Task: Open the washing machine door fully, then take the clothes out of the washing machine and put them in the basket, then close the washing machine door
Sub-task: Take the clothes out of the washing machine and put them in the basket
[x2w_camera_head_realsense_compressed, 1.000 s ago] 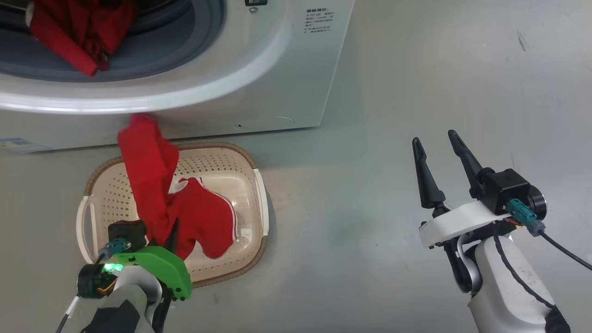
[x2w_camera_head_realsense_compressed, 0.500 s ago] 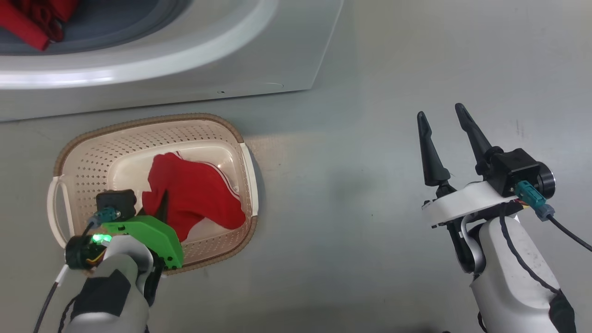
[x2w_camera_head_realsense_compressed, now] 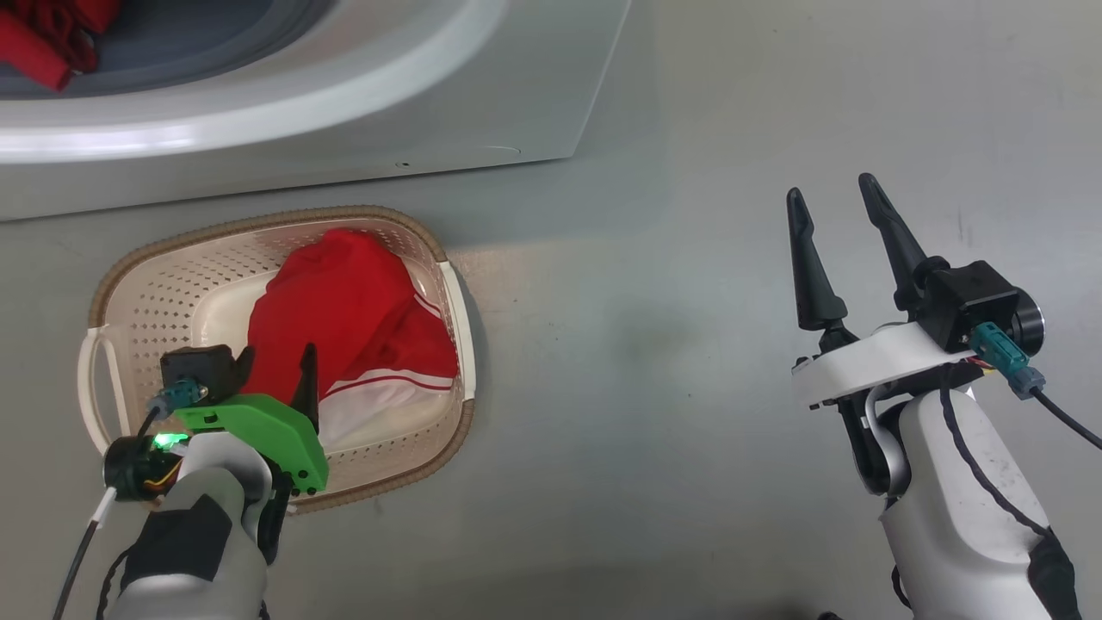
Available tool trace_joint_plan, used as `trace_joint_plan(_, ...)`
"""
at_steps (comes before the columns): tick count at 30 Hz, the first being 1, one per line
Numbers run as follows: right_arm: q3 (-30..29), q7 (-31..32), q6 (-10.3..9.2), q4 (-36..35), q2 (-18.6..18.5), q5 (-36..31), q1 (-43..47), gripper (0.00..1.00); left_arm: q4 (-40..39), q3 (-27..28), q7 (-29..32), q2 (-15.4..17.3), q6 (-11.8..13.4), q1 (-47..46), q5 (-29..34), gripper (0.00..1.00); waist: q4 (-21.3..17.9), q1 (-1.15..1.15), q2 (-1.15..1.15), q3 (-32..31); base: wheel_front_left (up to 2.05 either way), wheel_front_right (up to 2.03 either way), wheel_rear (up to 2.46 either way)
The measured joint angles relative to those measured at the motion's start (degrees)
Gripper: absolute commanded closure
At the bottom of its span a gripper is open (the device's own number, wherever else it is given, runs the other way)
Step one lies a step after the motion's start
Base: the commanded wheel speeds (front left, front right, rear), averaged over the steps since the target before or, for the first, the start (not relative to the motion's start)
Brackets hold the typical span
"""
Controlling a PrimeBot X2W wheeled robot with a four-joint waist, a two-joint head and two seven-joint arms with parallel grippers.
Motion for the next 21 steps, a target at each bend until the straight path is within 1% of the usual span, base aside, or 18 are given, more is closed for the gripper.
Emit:
trace_joint_plan(3,-0.18,0.0,0.0,0.11,0.01,0.0,-0.1,0.0,-0.04,0.14,-0.45,-0.04,0.0,0.01,0.0,0.0,0.25,0.0,0.0,-1.13,0.0,0.0,0.0)
trace_joint_plan(4,-0.81,0.0,0.02,0.45,0.01,0.0,-0.1,0.0,-0.33,0.4,-0.49,-0.2,-0.01,0.36,-0.1,0.0,0.55,0.0,0.0,-3.17,0.0,0.0,0.0)
trace_joint_plan(6,-1.05,0.0,0.11,0.66,0.0,0.0,-0.08,0.0,-1.13,0.78,-0.49,-0.3,-0.01,1.02,-0.37,0.0,0.7,0.0,0.0,-4.18,0.0,0.0,0.0)
trace_joint_plan(8,-1.43,0.0,0.42,0.83,0.01,0.0,-0.07,0.0,-3.3,1.41,-0.49,-0.32,-0.02,1.83,-0.4,0.0,0.88,0.0,0.0,-5.27,0.0,0.0,0.0)
trace_joint_plan(14,-2.82,0.0,0.45,0.94,0.01,0.0,0.96,0.0,-10.33,2.57,-0.51,-0.42,-0.1,3.25,-0.31,0.0,1.57,0.0,0.0,-8.98,0.0,0.0,0.0)
trace_joint_plan(21,-4.87,0.0,0.46,1.24,0.02,0.02,3.67,0.0,-16.06,3.89,-0.51,-0.53,-0.1,7.32,0.58,0.0,2.82,0.0,0.0,-13.76,0.0,0.0,0.0)
